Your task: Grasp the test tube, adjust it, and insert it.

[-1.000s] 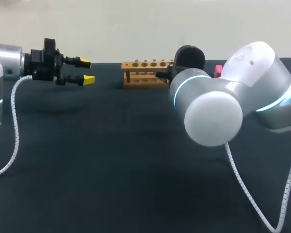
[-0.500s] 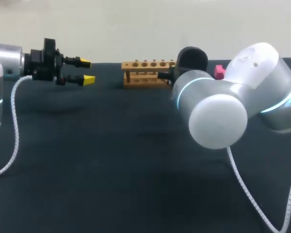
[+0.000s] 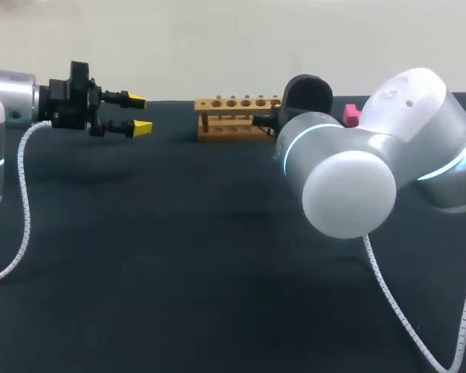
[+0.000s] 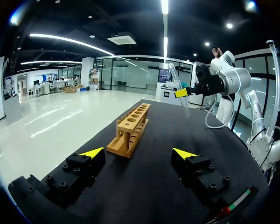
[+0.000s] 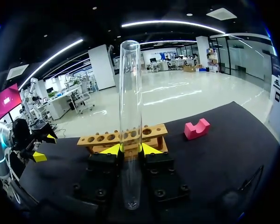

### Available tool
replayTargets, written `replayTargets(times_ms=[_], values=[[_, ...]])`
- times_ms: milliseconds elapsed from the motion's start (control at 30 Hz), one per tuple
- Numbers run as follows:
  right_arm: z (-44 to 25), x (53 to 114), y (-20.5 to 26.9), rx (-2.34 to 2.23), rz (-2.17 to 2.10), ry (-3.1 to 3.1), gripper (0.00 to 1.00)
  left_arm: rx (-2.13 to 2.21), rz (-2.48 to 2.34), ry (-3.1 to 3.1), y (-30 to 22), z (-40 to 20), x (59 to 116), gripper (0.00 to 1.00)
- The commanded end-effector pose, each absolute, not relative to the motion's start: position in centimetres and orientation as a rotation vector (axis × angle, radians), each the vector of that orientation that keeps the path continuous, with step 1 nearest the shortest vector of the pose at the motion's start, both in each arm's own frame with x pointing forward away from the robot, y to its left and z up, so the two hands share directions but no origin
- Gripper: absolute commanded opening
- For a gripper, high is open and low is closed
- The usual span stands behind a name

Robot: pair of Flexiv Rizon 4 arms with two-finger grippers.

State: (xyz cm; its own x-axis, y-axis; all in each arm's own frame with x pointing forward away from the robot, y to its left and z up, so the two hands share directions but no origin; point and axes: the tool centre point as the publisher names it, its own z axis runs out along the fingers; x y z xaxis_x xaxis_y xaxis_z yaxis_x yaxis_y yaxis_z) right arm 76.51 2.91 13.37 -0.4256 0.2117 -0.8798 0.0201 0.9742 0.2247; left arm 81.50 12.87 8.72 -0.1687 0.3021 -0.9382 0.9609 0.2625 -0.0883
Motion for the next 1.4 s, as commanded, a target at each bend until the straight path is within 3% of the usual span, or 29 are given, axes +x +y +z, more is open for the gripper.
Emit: replayTargets(times_ms=[33,1400], values=[[13.35,76.48,2.84,0.164,0.218,2.002,0.00,1.181,-0.938,1.649,12.88,8.60,81.42,1.00],[14.08,77.35,2.96,0.160,0.193,1.883,0.00,1.181,-0.938,1.649,12.88,8.60,81.42,1.00]])
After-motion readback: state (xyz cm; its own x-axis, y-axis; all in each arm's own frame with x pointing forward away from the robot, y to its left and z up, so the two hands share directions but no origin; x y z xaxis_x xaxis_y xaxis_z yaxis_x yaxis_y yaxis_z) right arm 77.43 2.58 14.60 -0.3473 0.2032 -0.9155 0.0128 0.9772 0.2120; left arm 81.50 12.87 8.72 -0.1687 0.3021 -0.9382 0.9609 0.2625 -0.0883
